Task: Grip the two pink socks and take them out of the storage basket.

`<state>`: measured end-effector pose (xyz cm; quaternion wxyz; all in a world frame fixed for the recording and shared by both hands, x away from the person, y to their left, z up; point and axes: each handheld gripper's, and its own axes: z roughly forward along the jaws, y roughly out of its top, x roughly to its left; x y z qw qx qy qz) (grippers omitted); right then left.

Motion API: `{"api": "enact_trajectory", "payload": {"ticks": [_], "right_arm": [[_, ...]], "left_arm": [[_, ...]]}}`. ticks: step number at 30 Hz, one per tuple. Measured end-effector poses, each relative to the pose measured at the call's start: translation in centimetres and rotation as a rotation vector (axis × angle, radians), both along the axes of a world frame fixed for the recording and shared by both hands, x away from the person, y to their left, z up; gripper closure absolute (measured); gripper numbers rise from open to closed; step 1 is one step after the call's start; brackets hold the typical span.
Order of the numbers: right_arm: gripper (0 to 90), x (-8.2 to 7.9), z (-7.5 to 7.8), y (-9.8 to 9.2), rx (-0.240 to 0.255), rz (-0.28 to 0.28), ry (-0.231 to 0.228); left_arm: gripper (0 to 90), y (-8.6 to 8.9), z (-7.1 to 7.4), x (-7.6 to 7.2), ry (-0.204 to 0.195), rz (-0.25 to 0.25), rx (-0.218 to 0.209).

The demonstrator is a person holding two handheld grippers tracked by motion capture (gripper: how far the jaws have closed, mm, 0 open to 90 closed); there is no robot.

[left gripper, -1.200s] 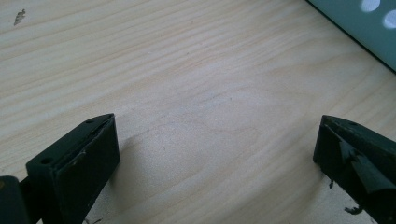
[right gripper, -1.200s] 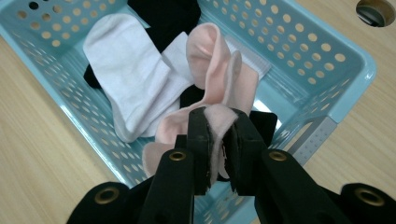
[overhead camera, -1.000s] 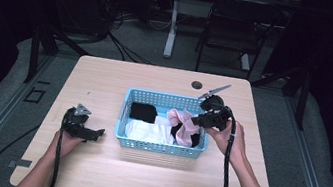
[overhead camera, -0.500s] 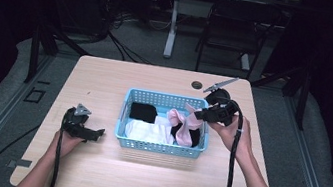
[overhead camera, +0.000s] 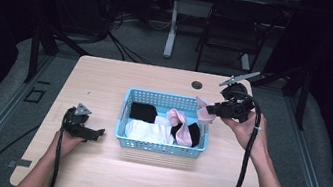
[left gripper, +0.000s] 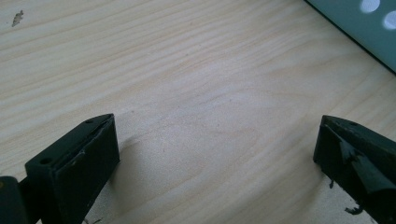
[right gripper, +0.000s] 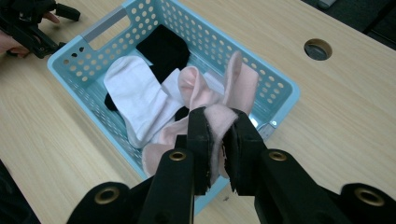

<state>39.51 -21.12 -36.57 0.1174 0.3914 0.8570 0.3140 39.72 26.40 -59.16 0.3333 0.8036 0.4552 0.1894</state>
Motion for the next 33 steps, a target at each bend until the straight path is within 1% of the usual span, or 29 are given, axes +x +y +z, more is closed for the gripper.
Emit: {"api": "enact_trajectory", "payload": {"ticks": [2,4,5,9,10,11,14,17,18,21,23,24,25,27,28,29,30,32,33], "right_arm": [[80.4,0.0,0.1,-0.1,0.003,-0.006,0.002],[80.4,0.2,0.3,-0.5,-0.001,-0.003,-0.008],[80.4,0.3,0.5,-0.9,-0.019,-0.004,-0.012],[80.4,0.3,0.6,-1.6,-0.032,-0.018,-0.007],[80.4,0.4,0.6,-1.9,-0.043,-0.022,-0.009],[80.4,0.4,0.6,-2.5,-0.047,-0.039,-0.007],[80.4,0.3,0.6,-3.7,-0.057,-0.057,-0.001],[80.4,0.3,0.4,-4.8,-0.038,-0.084,0.007],[80.4,0.3,0.4,-5.1,-0.044,-0.094,0.012],[80.4,0.5,-0.1,-6.0,-0.042,-0.118,0.017],[80.5,0.6,-0.4,-6.4,-0.053,-0.131,0.025],[80.5,0.8,-0.8,-6.7,-0.059,-0.138,0.040],[80.5,1.0,-1.1,-6.9,-0.072,-0.146,0.042],[80.5,1.3,-1.8,-6.9,-0.118,-0.165,0.035],[80.6,1.4,-2.1,-6.9,-0.127,-0.169,0.043],[80.6,1.4,-2.1,-6.9,-0.127,-0.169,0.043],[80.6,1.7,-2.9,-7.1,-0.135,-0.172,0.060],[80.6,2.0,-3.4,-7.3,-0.140,-0.180,0.078],[80.6,2.0,-3.4,-7.3,-0.140,-0.180,0.078]], "left_arm": [[0.1,0.0,0.0,0.0,-0.002,0.000,-0.001],[0.1,0.0,0.0,0.0,-0.003,0.000,0.000],[0.1,0.0,0.0,0.0,-0.002,-0.001,0.002],[0.2,0.0,0.0,-0.1,-0.001,0.002,0.002],[0.2,0.0,0.0,-0.1,-0.001,0.002,0.002],[0.2,0.0,0.0,-0.1,-0.001,0.001,0.002],[0.2,0.0,0.0,-0.1,-0.001,0.002,0.001],[0.2,0.0,0.0,-0.1,-0.001,0.002,0.001],[0.2,0.0,0.0,-0.1,0.000,0.001,0.001],[0.2,0.0,0.0,-0.1,-0.001,0.004,-0.001],[0.2,0.0,0.0,-0.1,-0.001,0.003,0.000],[0.2,0.0,0.0,-0.1,-0.001,0.003,-0.001],[0.2,0.0,0.0,-0.1,-0.001,0.003,0.000],[0.2,0.0,0.0,-0.1,-0.001,0.002,0.001],[0.2,0.0,0.0,-0.1,0.000,0.001,0.001],[0.2,0.0,0.0,-0.1,0.000,0.001,0.001],[0.2,0.0,0.0,-0.1,0.000,0.001,0.001],[0.2,0.0,0.0,-0.1,0.000,0.001,0.001],[0.2,0.0,0.0,-0.1,0.000,0.001,0.001]]}}
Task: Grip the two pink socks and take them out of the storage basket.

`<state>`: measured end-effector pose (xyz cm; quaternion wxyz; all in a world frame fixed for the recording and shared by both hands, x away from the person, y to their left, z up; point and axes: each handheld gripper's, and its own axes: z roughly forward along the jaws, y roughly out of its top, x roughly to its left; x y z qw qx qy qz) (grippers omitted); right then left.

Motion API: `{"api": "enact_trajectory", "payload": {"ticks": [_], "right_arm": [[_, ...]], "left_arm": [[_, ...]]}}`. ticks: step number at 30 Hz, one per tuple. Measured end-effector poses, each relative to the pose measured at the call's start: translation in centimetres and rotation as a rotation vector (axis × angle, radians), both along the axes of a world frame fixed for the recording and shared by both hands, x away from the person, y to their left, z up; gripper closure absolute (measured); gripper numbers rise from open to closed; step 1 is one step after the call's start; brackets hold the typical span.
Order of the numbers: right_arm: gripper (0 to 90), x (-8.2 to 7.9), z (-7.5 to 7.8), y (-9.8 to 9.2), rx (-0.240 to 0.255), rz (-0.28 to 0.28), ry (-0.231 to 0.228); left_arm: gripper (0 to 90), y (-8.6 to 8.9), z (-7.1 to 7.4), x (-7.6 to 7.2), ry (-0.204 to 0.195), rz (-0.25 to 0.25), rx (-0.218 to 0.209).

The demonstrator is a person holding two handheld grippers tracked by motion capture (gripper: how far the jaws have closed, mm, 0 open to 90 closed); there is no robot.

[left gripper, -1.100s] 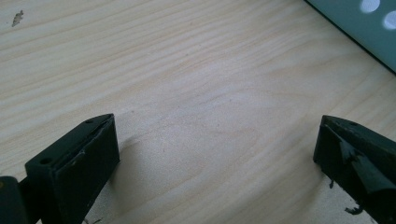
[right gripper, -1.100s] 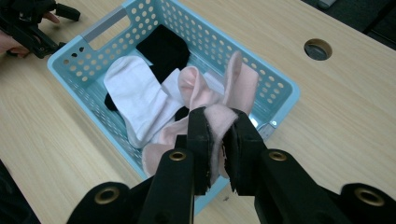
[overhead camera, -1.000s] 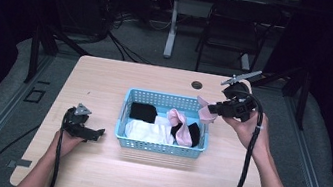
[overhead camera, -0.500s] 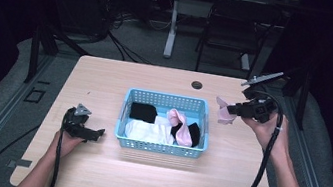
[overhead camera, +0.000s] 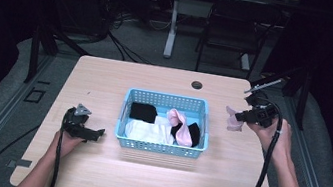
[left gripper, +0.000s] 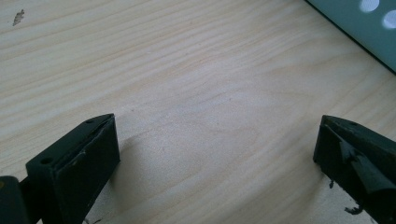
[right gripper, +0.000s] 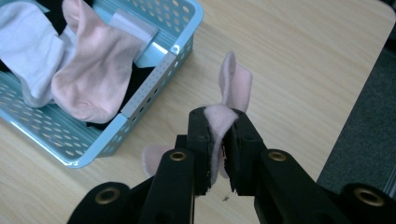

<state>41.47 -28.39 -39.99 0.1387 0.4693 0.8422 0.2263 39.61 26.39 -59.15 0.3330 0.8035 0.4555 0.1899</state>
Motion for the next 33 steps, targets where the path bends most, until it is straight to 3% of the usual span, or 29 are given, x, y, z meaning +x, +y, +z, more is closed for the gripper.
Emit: {"api": "enact_trajectory", "payload": {"ticks": [10,12,13,14,15,16,18,26,33], "right_arm": [[80.8,0.9,-2.8,-1.2,0.007,-0.059,0.083],[80.9,1.0,-3.1,-1.4,-0.022,-0.061,0.084],[80.8,1.0,-4.1,-1.6,0.004,-0.068,0.106],[80.8,1.0,-4.1,-1.6,0.004,-0.068,0.106],[80.8,1.3,-5.2,-1.8,-0.003,-0.072,0.129],[80.8,1.3,-5.2,-1.8,-0.003,-0.072,0.129],[80.9,1.6,-6.8,-2.0,-0.003,-0.084,0.156],[81.3,2.1,-10.3,-2.3,-0.023,-0.107,0.230],[79.4,2.2,-11.8,-2.9,0.009,-0.099,0.261]], "left_arm": [[0.2,0.0,0.0,0.0,0.000,-0.001,-0.001],[0.2,0.0,0.0,0.0,0.000,-0.001,-0.001],[0.2,0.0,0.0,0.0,0.000,-0.001,-0.001],[0.2,0.0,0.0,0.0,0.000,-0.001,-0.001],[0.2,0.0,0.0,0.0,0.000,-0.001,-0.001],[0.2,0.0,0.0,0.0,0.000,-0.001,-0.001],[0.2,0.0,0.0,-0.1,-0.003,-0.006,0.001],[0.2,0.0,0.0,-0.1,-0.004,-0.001,-0.003],[0.2,0.0,0.0,-0.1,-0.004,-0.002,-0.003]]}}
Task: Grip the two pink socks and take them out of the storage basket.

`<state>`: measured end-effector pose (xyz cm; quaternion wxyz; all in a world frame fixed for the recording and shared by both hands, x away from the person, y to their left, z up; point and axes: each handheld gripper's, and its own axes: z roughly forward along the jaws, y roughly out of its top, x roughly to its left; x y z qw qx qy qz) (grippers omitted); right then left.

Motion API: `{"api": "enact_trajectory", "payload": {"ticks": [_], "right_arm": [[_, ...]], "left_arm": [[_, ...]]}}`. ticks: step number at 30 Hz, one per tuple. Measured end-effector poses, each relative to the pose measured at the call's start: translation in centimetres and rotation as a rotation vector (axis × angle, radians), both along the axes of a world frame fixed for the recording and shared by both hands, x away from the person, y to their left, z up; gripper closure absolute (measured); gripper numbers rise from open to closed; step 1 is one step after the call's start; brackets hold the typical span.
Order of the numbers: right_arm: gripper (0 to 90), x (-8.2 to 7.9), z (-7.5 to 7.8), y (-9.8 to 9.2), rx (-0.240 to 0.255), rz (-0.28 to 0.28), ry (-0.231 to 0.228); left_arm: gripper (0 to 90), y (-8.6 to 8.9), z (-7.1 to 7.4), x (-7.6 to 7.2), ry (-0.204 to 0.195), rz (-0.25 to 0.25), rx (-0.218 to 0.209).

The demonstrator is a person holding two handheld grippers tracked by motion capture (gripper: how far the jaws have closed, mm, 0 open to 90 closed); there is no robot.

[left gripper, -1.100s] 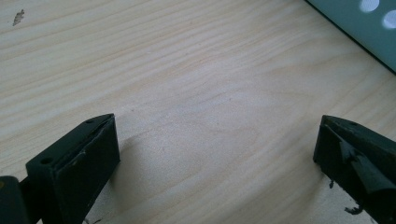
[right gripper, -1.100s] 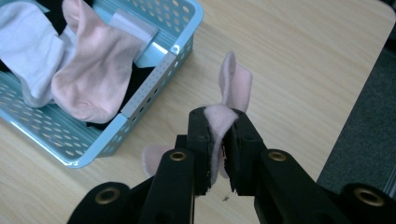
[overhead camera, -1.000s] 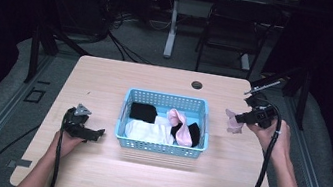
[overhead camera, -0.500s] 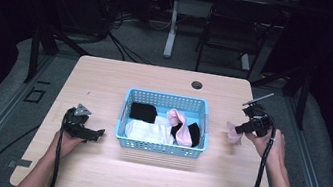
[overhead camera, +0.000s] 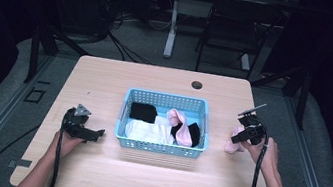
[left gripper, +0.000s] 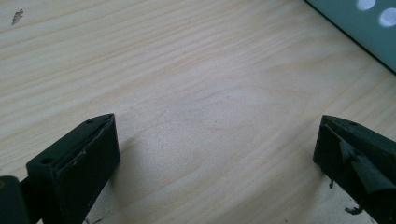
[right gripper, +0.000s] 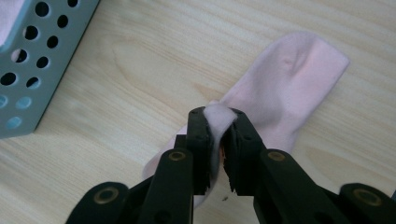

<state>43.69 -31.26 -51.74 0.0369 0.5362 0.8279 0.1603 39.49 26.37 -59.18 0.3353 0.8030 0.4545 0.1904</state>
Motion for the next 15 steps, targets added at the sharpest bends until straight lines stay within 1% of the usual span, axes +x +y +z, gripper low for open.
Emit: {"api": "enact_trajectory", "payload": {"ticks": [1,3,4,5,6,7,8,9,11,12,13,14,15], "right_arm": [[76.9,-0.1,0.0,0.0,0.007,-0.019,-0.016],[65.8,-0.2,0.5,-0.3,0.032,-0.024,-0.026],[61.5,-0.2,0.9,-0.5,0.027,-0.020,-0.030],[57.1,-0.3,1.3,-0.6,0.035,-0.022,-0.040],[52.3,-0.4,1.6,-0.7,0.043,-0.026,-0.059],[47.5,-0.5,1.9,-0.9,0.057,-0.019,-0.065],[43.1,-0.6,2.3,-1.0,0.066,-0.027,-0.075],[39.7,-0.7,2.6,-1.2,0.092,-0.028,-0.087],[31.6,-1.1,3.2,-1.5,0.125,-0.048,-0.128],[26.9,-1.2,3.6,-1.7,0.131,-0.044,-0.139],[22.3,-1.3,3.9,-1.7,0.148,-0.049,-0.154],[19.5,-1.5,4.2,-1.8,0.146,-0.045,-0.169],[19.5,-1.5,4.2,-1.8,0.146,-0.045,-0.169]], "left_arm": [[0.2,0.0,0.0,0.0,-0.001,-0.002,0.002],[0.2,0.0,0.0,0.0,0.000,-0.003,0.001],[0.2,0.1,0.0,0.0,0.000,-0.008,0.004],[0.2,0.1,0.0,0.1,0.000,-0.009,0.004],[0.2,0.1,0.0,0.1,0.000,-0.010,0.004],[0.2,0.1,0.0,0.1,0.000,-0.010,0.004],[0.2,0.0,0.0,0.1,0.001,-0.010,0.001],[0.2,0.0,0.0,0.1,0.002,-0.010,0.001],[0.2,0.0,0.0,0.1,0.002,-0.010,0.001],[0.2,0.0,0.0,0.1,0.002,-0.012,0.000],[0.2,0.0,0.0,0.1,0.001,-0.014,0.000],[0.1,0.0,0.0,0.1,0.000,-0.014,-0.002],[0.1,0.0,0.0,0.1,0.000,-0.014,-0.002]]}}
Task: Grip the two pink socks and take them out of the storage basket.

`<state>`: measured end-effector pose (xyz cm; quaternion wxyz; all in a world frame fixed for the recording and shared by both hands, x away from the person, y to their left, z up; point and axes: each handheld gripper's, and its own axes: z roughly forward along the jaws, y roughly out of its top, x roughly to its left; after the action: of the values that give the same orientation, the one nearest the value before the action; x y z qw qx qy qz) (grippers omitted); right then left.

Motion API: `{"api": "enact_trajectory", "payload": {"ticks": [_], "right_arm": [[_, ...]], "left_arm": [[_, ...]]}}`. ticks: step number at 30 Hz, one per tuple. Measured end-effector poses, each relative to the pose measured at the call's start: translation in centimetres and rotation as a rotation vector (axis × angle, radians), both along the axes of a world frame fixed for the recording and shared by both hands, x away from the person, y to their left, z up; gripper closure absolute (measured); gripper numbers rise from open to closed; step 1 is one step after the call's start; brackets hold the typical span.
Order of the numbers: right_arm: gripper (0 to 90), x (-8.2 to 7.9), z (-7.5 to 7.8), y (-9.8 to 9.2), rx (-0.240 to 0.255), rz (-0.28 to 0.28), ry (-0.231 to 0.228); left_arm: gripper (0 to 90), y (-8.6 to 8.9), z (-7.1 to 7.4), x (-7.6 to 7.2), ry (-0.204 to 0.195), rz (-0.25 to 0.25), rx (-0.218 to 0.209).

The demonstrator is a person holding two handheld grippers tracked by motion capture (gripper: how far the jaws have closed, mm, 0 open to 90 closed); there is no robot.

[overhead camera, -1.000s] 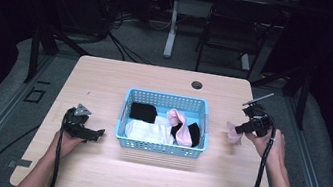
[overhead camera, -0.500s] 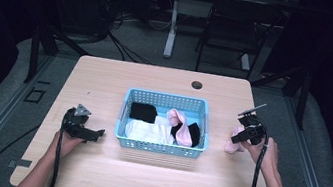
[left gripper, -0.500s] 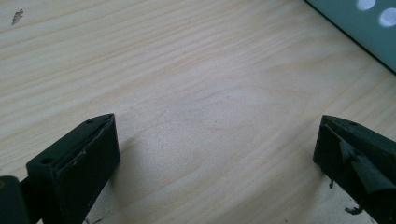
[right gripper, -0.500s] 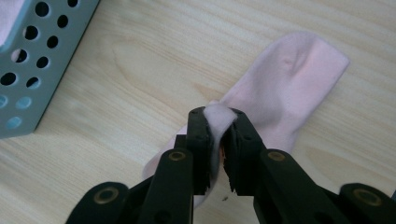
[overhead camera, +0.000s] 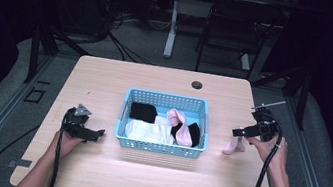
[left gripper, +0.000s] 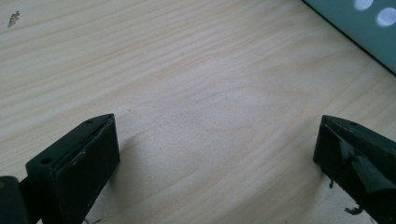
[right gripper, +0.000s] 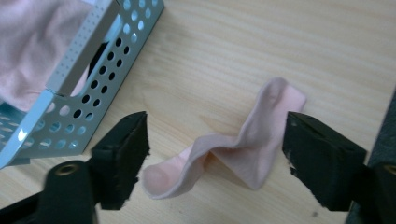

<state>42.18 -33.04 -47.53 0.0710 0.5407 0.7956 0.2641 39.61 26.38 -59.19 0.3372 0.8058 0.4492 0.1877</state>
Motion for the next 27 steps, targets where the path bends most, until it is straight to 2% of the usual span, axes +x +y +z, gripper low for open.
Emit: {"api": "enact_trajectory", "payload": {"ticks": [1,2,3,5,7,10,11,12,17,19,21,22,23,25,27], "right_arm": [[12.7,-0.2,0.6,-0.1,0.012,0.014,-0.001],[12.7,-0.2,0.6,-0.1,0.012,0.014,-0.001],[9.5,-0.4,1.1,0.0,0.023,0.014,-0.024],[6.0,-0.5,1.6,0.3,0.035,0.031,-0.021],[6.1,-0.6,1.9,0.5,0.031,0.033,-0.031],[4.4,-0.9,2.6,1.5,0.020,0.071,-0.044],[3.9,-1.1,3.2,2.4,0.019,0.094,-0.054],[3.9,-1.1,3.2,2.4,0.019,0.094,-0.054],[3.9,-1.6,4.6,5.2,0.012,0.162,-0.076],[4.0,-1.6,4.7,5.5,0.009,0.173,-0.080],[4.3,-1.6,5.0,7.2,-0.001,0.213,-0.080],[4.3,-1.6,5.0,7.2,-0.001,0.213,-0.080],[4.6,-1.6,5.0,8.3,-0.009,0.234,-0.083],[5.2,-1.5,5.1,9.5,-0.017,0.259,-0.078],[5.9,-1.4,5.0,10.1,-0.019,0.273,-0.081]], "left_arm": [[0.1,0.0,0.0,0.0,0.000,-0.003,0.001],[0.1,0.0,0.0,0.0,0.000,-0.003,0.001],[0.1,0.0,0.0,0.0,0.000,-0.003,0.001],[0.1,0.0,0.0,0.0,0.000,-0.002,0.001],[0.1,0.0,0.0,0.0,0.000,-0.003,0.001],[0.1,0.0,0.0,0.0,0.000,-0.003,0.001],[0.1,0.0,0.0,0.0,0.000,-0.003,0.001],[0.1,0.0,0.0,0.0,0.000,-0.003,0.001],[0.1,0.0,0.0,0.0,0.000,-0.003,0.001],[0.1,0.0,0.0,0.0,0.000,-0.003,0.001],[0.1,0.0,0.0,0.0,0.000,-0.002,0.001],[0.1,0.0,0.0,0.0,0.000,-0.002,0.001],[0.1,0.0,0.0,0.0,0.000,-0.003,0.001],[0.1,0.0,0.0,0.0,0.000,-0.002,0.001],[0.1,0.0,0.0,0.0,0.000,-0.003,0.001]]}}
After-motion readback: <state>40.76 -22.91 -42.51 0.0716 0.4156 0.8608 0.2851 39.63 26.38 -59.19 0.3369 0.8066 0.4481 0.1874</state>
